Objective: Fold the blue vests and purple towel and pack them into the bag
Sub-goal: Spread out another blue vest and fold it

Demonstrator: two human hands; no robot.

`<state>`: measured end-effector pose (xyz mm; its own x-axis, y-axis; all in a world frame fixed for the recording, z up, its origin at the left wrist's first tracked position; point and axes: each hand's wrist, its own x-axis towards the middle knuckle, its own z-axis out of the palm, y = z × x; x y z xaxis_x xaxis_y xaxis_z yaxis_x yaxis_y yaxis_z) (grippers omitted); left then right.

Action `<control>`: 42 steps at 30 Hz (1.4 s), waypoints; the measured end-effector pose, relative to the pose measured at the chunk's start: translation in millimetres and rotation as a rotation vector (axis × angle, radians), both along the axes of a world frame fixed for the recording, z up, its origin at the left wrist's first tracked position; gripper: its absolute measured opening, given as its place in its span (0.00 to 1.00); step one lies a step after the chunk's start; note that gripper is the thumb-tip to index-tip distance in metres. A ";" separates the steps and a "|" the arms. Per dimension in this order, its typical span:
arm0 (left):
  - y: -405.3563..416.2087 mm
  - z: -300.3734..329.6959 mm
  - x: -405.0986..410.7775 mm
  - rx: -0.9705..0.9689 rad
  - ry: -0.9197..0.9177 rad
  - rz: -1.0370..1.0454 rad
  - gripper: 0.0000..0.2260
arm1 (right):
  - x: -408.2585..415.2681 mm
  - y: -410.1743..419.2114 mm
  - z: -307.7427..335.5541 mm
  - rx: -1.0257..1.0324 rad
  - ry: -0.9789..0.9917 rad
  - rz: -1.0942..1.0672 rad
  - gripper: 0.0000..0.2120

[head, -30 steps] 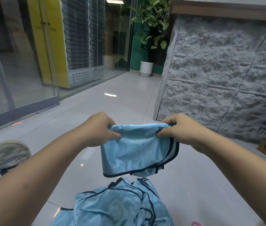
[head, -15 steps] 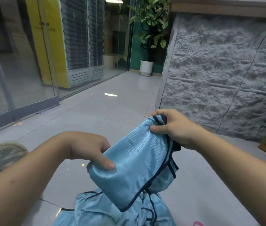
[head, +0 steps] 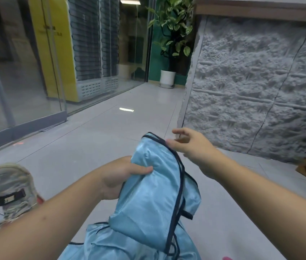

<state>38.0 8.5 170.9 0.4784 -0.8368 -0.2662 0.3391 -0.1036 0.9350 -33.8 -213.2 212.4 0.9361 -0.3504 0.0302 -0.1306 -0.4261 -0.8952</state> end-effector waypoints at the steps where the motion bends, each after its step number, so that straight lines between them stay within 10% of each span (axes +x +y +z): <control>1: 3.2 -1.8 3.2 -0.011 0.031 0.051 0.15 | -0.7 -6.7 -5.9 0.078 0.085 -0.037 0.45; 8: 14.0 -7.5 13.4 -0.130 0.137 0.212 0.19 | -12.4 -20.5 -58.5 0.685 0.484 0.185 0.58; 14: 11.7 -7.5 10.1 -0.133 0.110 0.304 0.15 | -19.3 6.7 -55.4 0.976 0.318 0.390 0.57; 22: 10.0 -18.0 -2.7 -0.033 0.034 0.321 0.11 | -22.1 35.1 -57.7 0.716 0.148 0.160 0.17; 42: 79.4 -101.5 -105.0 -0.087 0.393 0.332 0.24 | -118.6 44.2 -100.8 0.147 0.486 0.307 0.20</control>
<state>-66.9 87.9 69.4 0.6001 -0.6838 -0.4151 0.6676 0.1421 0.7308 -152.4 -169.0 111.7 0.8895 -0.0295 -0.4560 -0.4310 -0.3855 -0.8159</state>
